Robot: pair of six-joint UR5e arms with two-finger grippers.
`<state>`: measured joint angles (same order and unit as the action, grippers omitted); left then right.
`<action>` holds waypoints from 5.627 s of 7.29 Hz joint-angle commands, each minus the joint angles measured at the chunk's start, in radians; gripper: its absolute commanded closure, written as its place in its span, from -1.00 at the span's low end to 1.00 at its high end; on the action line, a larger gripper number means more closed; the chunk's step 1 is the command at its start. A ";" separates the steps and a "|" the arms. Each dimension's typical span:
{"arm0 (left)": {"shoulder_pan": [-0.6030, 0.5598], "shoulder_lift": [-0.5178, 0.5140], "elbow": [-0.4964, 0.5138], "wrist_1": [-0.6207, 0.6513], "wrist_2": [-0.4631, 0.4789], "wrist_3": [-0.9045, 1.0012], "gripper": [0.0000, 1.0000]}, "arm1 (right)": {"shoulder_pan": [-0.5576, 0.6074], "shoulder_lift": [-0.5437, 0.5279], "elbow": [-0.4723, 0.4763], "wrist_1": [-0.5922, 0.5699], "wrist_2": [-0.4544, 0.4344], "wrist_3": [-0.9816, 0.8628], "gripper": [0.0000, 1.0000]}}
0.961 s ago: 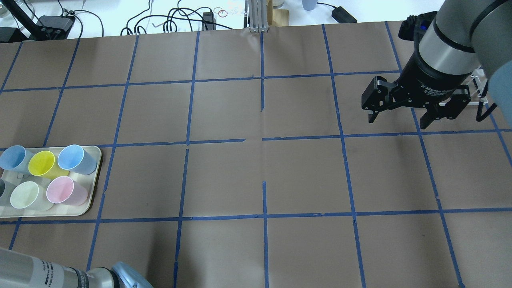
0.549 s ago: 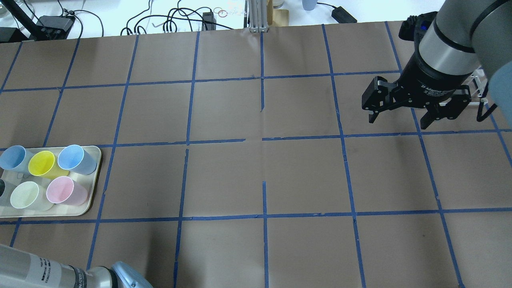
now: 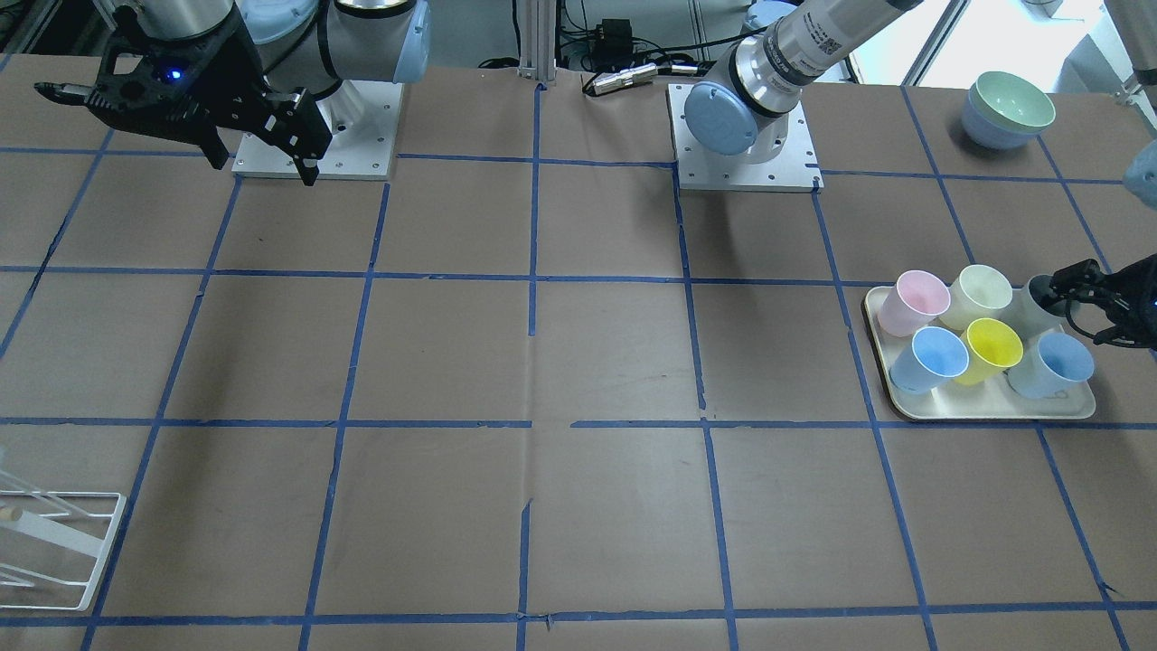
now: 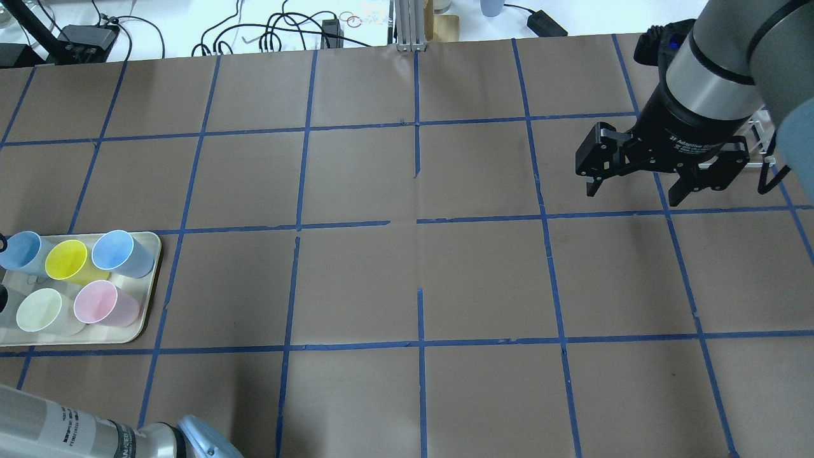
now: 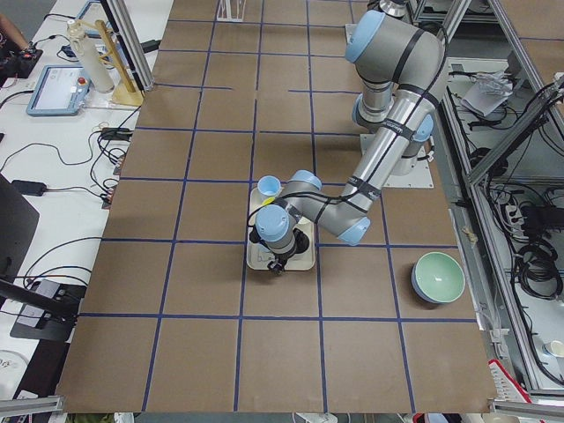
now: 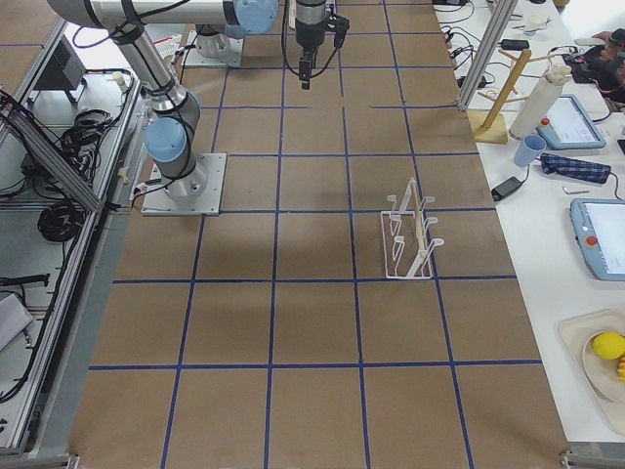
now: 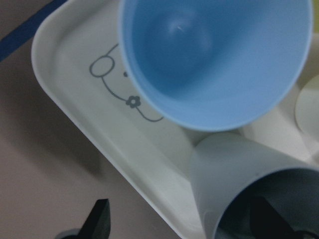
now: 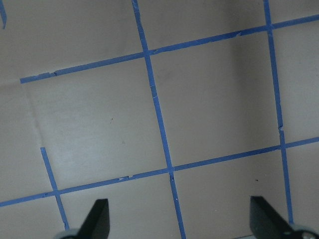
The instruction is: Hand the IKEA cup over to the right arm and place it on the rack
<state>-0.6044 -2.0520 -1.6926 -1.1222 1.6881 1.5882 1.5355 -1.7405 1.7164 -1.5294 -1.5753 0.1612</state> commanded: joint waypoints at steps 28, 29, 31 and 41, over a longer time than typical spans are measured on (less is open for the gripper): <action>-0.854 0.395 -0.001 -1.409 -1.547 -0.461 1.00 | -0.163 0.010 0.133 0.074 1.390 -0.191 -1.00; -0.854 0.403 0.001 -1.410 -1.549 -0.461 1.00 | -0.166 0.042 0.140 0.071 1.441 -0.201 -1.00; -0.856 0.412 -0.001 -1.412 -1.550 -0.461 1.00 | -0.164 0.073 0.144 0.072 1.535 -0.201 -1.00; -0.927 0.400 0.016 -1.401 -1.684 -0.478 1.00 | -0.094 0.081 0.152 0.097 1.505 -0.213 -0.91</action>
<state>-1.5301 -1.6542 -1.6768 -2.5236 0.0047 1.1108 1.4399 -1.6604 1.8695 -1.4330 -0.0726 -0.0624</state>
